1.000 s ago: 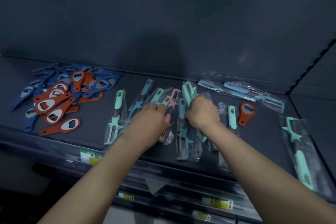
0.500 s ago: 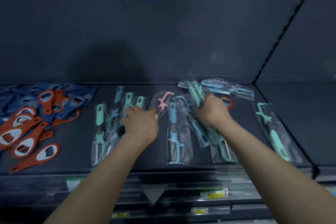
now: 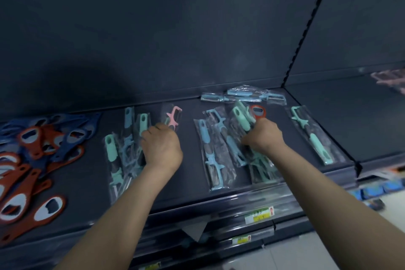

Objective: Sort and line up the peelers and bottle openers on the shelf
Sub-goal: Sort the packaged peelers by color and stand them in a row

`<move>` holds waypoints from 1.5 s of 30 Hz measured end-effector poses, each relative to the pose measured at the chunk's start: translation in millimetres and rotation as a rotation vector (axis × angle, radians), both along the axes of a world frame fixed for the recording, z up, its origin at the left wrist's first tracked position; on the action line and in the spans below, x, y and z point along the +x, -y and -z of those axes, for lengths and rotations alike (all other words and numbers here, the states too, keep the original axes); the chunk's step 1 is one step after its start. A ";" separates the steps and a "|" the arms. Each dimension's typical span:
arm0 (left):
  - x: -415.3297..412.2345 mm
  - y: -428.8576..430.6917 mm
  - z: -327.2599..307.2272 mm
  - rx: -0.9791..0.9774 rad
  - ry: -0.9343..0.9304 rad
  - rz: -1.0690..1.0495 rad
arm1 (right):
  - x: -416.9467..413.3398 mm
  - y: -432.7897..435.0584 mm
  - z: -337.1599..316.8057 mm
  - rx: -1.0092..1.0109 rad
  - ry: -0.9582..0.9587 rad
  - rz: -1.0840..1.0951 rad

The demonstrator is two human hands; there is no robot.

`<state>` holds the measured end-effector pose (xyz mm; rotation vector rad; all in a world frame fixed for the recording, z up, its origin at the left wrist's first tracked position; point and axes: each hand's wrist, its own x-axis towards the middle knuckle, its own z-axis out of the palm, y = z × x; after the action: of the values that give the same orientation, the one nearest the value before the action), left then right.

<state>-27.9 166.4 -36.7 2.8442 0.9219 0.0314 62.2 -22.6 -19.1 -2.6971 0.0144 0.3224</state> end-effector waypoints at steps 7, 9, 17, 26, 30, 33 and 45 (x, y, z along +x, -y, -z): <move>0.1 -7.8 -8.3 0.040 -0.019 0.031 | -6.4 -22.5 -20.3 0.129 0.050 -0.124; -3.9 -3.5 -10.3 0.083 -0.031 0.068 | -9.6 -35.7 -26.2 0.126 0.054 -0.200; -30.3 -6.9 -3.3 -0.167 0.095 0.176 | -21.3 -87.0 -29.3 0.235 -0.026 -0.330; -48.2 -20.4 -10.2 -0.195 0.261 0.121 | -33.1 -125.2 2.1 0.115 -0.017 -0.392; -47.9 -26.8 -3.3 0.003 0.092 0.138 | -34.6 -134.2 4.7 0.052 0.016 -0.413; -42.7 -27.0 -8.8 0.064 0.044 0.126 | -32.3 -135.1 4.2 0.074 -0.023 -0.381; -29.3 -32.8 -2.4 -0.002 0.201 -0.003 | -12.1 -115.2 -9.9 0.260 -0.118 -0.377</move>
<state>-57.1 199.2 -34.3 2.7738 0.8819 0.3101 50.0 92.6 -9.2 -2.4071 -0.4731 0.5542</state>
